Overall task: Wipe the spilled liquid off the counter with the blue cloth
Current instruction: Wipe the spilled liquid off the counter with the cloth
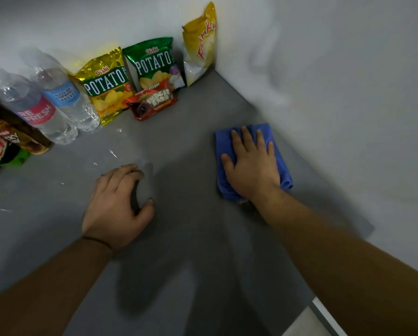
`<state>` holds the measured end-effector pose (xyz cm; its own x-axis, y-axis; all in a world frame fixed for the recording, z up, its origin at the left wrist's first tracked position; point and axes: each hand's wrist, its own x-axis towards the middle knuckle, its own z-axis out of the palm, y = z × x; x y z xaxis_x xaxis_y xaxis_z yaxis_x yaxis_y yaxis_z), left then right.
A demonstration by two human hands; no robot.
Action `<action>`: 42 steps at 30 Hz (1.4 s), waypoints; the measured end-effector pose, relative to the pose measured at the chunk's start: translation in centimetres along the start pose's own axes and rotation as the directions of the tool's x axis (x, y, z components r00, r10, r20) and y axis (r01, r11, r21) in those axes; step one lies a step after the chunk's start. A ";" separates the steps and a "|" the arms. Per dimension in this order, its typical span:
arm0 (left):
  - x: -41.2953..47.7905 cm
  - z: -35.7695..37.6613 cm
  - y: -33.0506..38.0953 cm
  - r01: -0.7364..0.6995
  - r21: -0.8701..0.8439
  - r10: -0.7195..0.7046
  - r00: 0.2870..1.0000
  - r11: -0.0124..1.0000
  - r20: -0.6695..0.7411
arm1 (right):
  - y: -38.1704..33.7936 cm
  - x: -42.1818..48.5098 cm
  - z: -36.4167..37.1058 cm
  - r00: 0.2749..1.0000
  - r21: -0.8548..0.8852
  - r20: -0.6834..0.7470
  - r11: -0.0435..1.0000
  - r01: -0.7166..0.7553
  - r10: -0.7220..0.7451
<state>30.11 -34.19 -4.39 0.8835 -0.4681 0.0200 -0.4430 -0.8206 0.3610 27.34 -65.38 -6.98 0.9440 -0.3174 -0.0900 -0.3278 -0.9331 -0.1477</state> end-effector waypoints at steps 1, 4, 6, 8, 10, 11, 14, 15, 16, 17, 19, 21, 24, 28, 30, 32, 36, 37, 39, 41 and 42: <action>0.1 0.0 0.5 0.000 -0.011 0.000 1.000 1.000 -0.001 | -0.5 -0.6 0.2 0.999 0.000 0.013 1.000 0.032 -0.032; 0.4 0.5 3.0 -0.057 0.005 0.056 0.998 0.998 0.022 | -0.6 0.3 -0.1 0.982 0.013 0.051 0.983 0.183 -0.183; 0.6 1.3 5.0 -0.107 -0.006 0.107 0.994 0.994 0.033 | 0.8 1.6 -0.6 0.967 0.011 0.046 0.968 0.250 -0.250; 0.7 2.1 6.8 -0.139 -0.023 0.140 0.990 0.990 0.033 | 2.6 2.0 -1.0 0.975 0.007 0.036 0.975 0.221 -0.221; 0.6 2.7 7.8 -0.153 -0.027 0.155 0.987 0.988 0.040 | 4.2 1.0 -0.9 0.992 0.016 0.012 0.992 0.124 -0.125; 0.6 3.1 8.1 -0.164 -0.023 0.165 0.985 0.986 0.045 | 4.9 0.0 -0.8 0.997 0.020 -0.003 0.997 0.071 -0.071; 0.1 4.0 8.1 -0.164 -0.009 0.164 0.984 0.986 0.074 | 5.5 -4.4 -0.4 0.999 0.027 -0.033 0.999 -0.037 0.038; 0.1 4.2 8.0 -0.165 -0.006 0.165 0.983 0.986 0.079 | 5.0 -5.7 -0.2 0.998 0.028 -0.027 0.998 -0.053 0.054; 0.1 4.4 8.0 -0.170 -0.002 0.169 0.982 0.985 0.079 | 4.5 -6.7 0.0 0.999 0.022 -0.013 0.999 -0.050 0.050; 0.2 4.4 8.0 -0.174 0.002 0.173 0.982 0.985 0.081 | 3.9 -7.1 0.1 1.000 0.011 0.012 1.000 -0.029 0.029; 0.3 4.3 8.2 -0.181 -0.001 0.180 0.980 0.984 0.084 | 3.6 -6.7 0.0 0.997 0.001 0.054 0.999 0.049 -0.049; 0.3 4.2 8.4 -0.173 -0.004 0.173 0.981 0.985 0.084 | 4.4 -5.4 -0.7 0.990 -0.002 0.063 0.992 0.129 -0.129; 0.3 4.3 8.4 -0.171 0.007 0.170 0.981 0.985 0.098 | 6.4 -5.0 -1.5 0.993 0.008 0.055 0.995 0.102 -0.103; 0.4 4.3 8.4 -0.190 0.018 0.188 0.978 0.982 0.092 | 8.1 -9.0 -1.0 0.996 0.049 -0.014 0.995 -0.089 0.090; 0.4 4.4 8.5 -0.195 0.024 0.193 0.978 0.980 0.079 | 7.5 -11.9 -0.2 0.993 0.031 -0.024 0.993 -0.118 0.118; 0.4 4.4 8.6 -0.201 0.036 0.198 0.978 0.979 0.071 | 6.6 -13.6 0.4 0.999 0.030 -0.010 0.998 -0.050 0.051; 0.3 4.5 8.4 -0.225 0.055 0.223 0.974 0.973 0.041 | 7.2 -11.7 -0.7 0.990 0.046 0.039 0.990 0.137 -0.139; 0.3 4.5 8.4 -0.226 0.058 0.224 0.974 0.972 0.037 | 7.9 -11.0 -1.1 0.987 0.035 0.043 0.988 0.151 -0.152; 0.3 4.7 8.3 -0.230 0.064 0.229 0.973 0.971 0.031 | 9.3 -10.6 -1.4 0.994 0.023 0.035 0.994 0.107 -0.108; 0.3 4.9 8.2 -0.240 0.062 0.239 0.971 0.969 0.018 | 10.4 -11.6 -1.1 1.000 0.018 0.000 1.000 -0.003 0.003; 0.2 4.9 8.2 -0.240 0.057 0.240 0.971 0.969 0.013 | 10.7 -12.5 -0.8 0.998 0.019 -0.018 0.998 -0.065 0.066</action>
<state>25.92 -42.65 -6.00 0.7495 -0.6553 0.0936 -0.6499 -0.7016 0.2923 12.03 -71.58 -6.62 0.9209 -0.3810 -0.0822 -0.3895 -0.9071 -0.1598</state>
